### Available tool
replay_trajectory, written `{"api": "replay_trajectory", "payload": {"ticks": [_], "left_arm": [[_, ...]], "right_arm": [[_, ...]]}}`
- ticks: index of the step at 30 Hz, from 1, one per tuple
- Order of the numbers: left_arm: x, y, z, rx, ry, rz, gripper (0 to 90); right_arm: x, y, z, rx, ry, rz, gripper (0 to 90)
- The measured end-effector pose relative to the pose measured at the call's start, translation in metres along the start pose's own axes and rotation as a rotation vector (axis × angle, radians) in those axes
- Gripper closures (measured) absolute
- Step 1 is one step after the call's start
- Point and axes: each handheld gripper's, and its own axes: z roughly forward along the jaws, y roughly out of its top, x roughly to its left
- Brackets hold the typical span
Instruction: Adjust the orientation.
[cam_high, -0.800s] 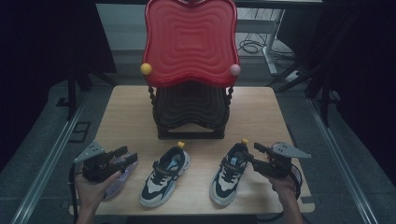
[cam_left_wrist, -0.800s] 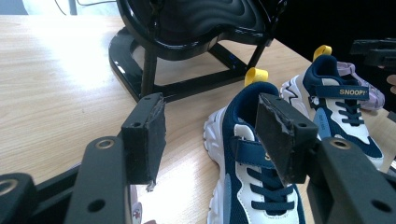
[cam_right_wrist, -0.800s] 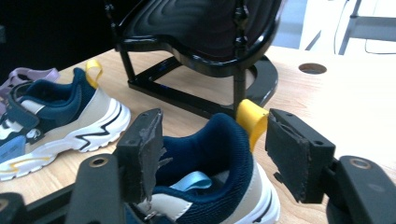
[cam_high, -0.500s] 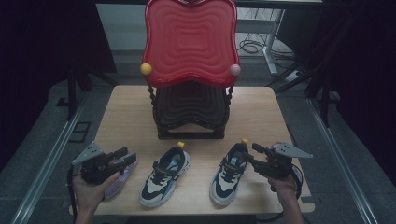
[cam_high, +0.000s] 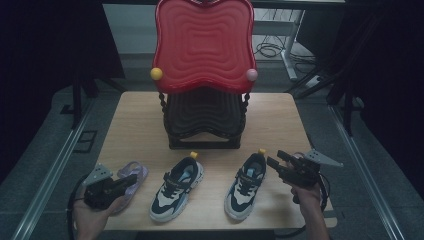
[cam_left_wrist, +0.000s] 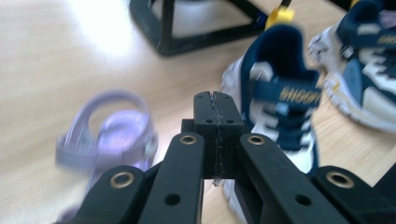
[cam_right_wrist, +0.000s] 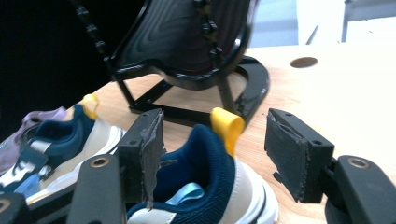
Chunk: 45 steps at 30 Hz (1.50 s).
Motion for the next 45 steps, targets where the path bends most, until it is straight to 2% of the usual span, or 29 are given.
{"api": "replay_trajectory", "payload": {"ticks": [2,3,4,7,13,16,19,25,29,32,39,42,45], "left_arm": [[0.003,-0.010,0.001,0.009,0.007,-0.028,90.0],[0.004,-0.014,0.002,0.015,0.008,-0.032,90.0],[0.004,-0.018,0.002,0.022,0.011,-0.038,90.0],[0.006,-0.031,0.004,0.054,0.025,-0.048,90.0],[0.014,-0.048,0.003,0.081,0.050,-0.093,90.0],[0.013,-0.052,0.002,0.096,0.056,-0.088,90.0],[0.011,-0.059,0.004,0.130,0.068,-0.083,90.0],[0.010,-0.070,0.003,0.166,0.100,-0.089,90.0],[0.010,-0.076,0.000,0.190,0.115,-0.094,90.0],[0.012,-0.078,-0.001,0.189,0.113,-0.110,90.0],[0.014,-0.076,-0.003,0.204,0.153,-0.103,90.0],[0.019,-0.074,-0.006,0.205,0.157,-0.114,90.0],[0.020,-0.073,-0.006,0.215,0.166,-0.102,90.0]], "right_arm": [[-0.001,-0.001,0.001,0.010,-0.006,0.029,39.4],[0.000,-0.001,0.002,0.024,0.022,0.050,40.9],[0.000,-0.001,0.002,0.024,0.022,0.050,40.9],[0.008,-0.002,0.006,0.055,0.032,0.004,41.1],[0.012,-0.003,0.011,0.073,0.036,-0.011,40.6],[0.010,-0.004,0.012,0.071,0.026,0.001,40.9],[0.009,-0.004,0.012,0.074,0.019,0.005,41.2],[0.014,-0.004,0.013,0.089,0.026,-0.019,41.3],[0.016,-0.004,0.014,0.095,0.028,-0.022,41.3],[0.015,-0.004,0.013,0.097,0.022,-0.020,41.3],[0.012,-0.004,0.011,0.093,0.013,-0.013,41.4],[0.013,-0.004,0.011,0.095,0.012,-0.011,41.5],[0.014,-0.003,0.010,0.092,0.014,-0.012,41.5]]}}
